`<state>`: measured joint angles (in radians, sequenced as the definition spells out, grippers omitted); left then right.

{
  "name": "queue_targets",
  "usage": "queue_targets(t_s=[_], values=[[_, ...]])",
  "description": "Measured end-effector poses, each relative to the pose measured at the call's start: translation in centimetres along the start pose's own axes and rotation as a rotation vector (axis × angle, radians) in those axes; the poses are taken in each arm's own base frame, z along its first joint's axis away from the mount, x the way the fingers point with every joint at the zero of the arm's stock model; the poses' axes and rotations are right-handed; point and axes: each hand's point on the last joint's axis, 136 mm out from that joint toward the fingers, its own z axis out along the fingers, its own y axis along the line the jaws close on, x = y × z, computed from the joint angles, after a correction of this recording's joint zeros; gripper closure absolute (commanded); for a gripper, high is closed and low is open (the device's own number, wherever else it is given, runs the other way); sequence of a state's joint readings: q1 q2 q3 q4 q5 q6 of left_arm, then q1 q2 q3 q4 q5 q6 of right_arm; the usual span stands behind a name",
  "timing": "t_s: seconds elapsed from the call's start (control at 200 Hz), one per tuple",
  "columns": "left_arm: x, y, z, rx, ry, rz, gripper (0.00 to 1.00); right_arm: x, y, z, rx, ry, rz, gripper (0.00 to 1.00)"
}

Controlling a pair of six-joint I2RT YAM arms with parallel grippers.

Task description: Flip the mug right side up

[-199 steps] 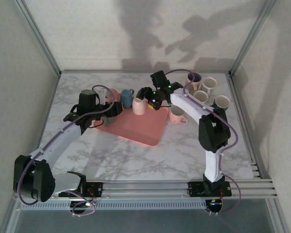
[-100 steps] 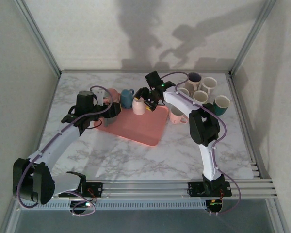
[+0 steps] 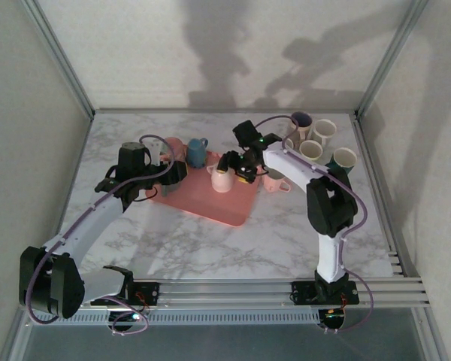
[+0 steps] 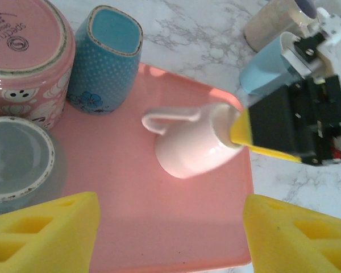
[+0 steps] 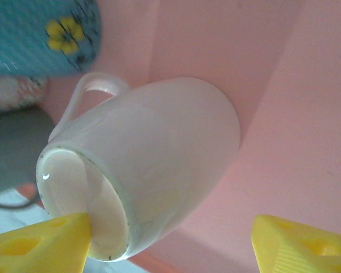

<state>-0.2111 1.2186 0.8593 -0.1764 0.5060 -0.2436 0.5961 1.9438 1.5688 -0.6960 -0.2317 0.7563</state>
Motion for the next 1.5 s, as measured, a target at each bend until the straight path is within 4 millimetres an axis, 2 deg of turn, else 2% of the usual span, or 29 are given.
queue_targets(t_s=[0.145, 0.315, 0.486, 0.581, 0.691, 0.801, 0.901, 1.036, 1.162, 1.347, 1.502], values=[[0.3, -0.1, 0.0, 0.009, 0.008, 0.003, 0.33, 1.8, -1.3, -1.8, 0.037, 0.037, -0.094, 0.27], [0.4, -0.7, 0.0, 0.045, 0.015, 0.046, 0.34, 1.8, -0.3, -3.4, 0.010, 0.031, -0.172, 0.30], [0.8, -2.8, 0.0, 0.115, 0.017, 0.224, 0.36, 1.9, 0.3, -4.9, -0.021, 0.025, -0.217, 0.30], [1.0, -4.3, -0.3, 0.159, 0.004, 0.373, 0.36, 1.5, 0.8, -7.0, -0.069, -0.002, -0.243, 0.30], [0.8, -5.4, -0.8, 0.197, -0.031, 0.557, 0.36, 0.5, 0.7, -10.8, -0.136, -0.066, -0.260, 0.29], [0.9, -5.9, -0.8, 0.223, -0.045, 0.741, 0.33, -0.2, -0.5, -14.4, -0.172, -0.130, -0.267, 0.28], [1.2, -6.4, -0.1, 0.245, -0.004, 0.874, 0.33, 0.1, -2.1, -16.4, -0.189, -0.161, -0.258, 0.27], [0.9, -6.8, 1.4, 0.263, 0.037, 0.992, 0.33, 1.1, -4.4, -16.8, -0.238, -0.138, -0.213, 0.27], [2.0, -6.6, 3.0, 0.286, 0.103, 1.088, 0.33, 1.6, -6.2, -16.2, -0.269, -0.096, -0.163, 0.27], [4.1, -5.6, 6.8, 0.286, 0.263, 1.138, 0.36, 1.9, -5.9, -16.5, -0.333, -0.073, -0.179, 0.28], [5.8, -5.0, 8.7, 0.269, 0.347, 1.161, 0.40, 1.8, -5.7, -16.9, -0.369, -0.070, -0.178, 0.27]])
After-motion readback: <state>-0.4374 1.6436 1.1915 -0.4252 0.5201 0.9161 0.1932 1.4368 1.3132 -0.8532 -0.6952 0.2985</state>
